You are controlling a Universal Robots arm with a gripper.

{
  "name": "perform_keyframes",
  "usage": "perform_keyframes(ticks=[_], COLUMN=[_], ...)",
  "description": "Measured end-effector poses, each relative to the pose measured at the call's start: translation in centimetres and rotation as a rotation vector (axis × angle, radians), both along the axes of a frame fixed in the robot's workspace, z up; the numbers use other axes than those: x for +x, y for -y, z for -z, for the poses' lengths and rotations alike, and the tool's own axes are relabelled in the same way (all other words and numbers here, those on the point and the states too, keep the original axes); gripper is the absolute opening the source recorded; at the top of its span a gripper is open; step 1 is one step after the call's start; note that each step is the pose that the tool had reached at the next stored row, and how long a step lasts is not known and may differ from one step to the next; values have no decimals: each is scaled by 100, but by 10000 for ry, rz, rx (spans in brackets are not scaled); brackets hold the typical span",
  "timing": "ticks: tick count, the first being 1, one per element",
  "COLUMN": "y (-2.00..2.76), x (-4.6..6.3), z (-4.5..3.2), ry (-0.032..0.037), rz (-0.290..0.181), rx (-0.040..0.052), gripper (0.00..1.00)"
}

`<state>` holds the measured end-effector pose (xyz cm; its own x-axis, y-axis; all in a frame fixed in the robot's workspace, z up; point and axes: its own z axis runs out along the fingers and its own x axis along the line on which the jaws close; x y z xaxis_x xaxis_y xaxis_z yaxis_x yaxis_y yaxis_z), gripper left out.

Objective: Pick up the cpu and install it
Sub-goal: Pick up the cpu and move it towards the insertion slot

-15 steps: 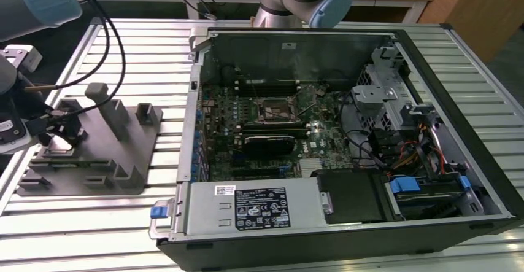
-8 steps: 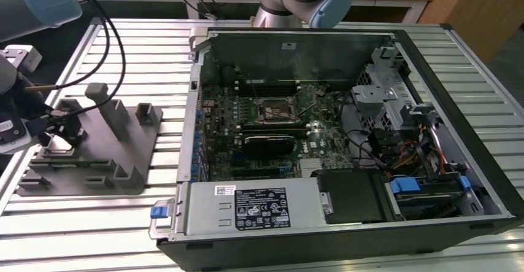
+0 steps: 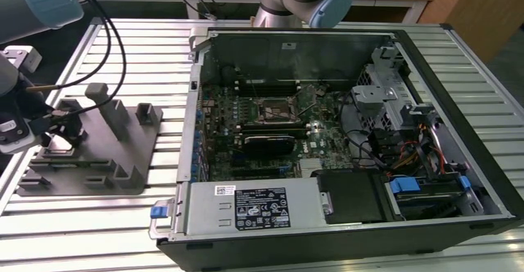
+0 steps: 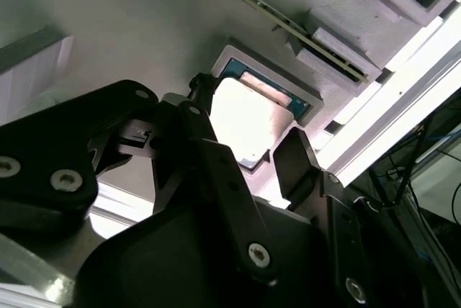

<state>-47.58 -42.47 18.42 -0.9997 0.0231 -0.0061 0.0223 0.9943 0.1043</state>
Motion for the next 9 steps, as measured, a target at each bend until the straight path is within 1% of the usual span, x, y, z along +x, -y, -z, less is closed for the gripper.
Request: perform_keyframes(ticks=[4,9], y=[-3,-25], x=[4,3], z=[0,4], ry=[-1,0], rz=[-41,-46], rx=[2,3], gripper=[61,61])
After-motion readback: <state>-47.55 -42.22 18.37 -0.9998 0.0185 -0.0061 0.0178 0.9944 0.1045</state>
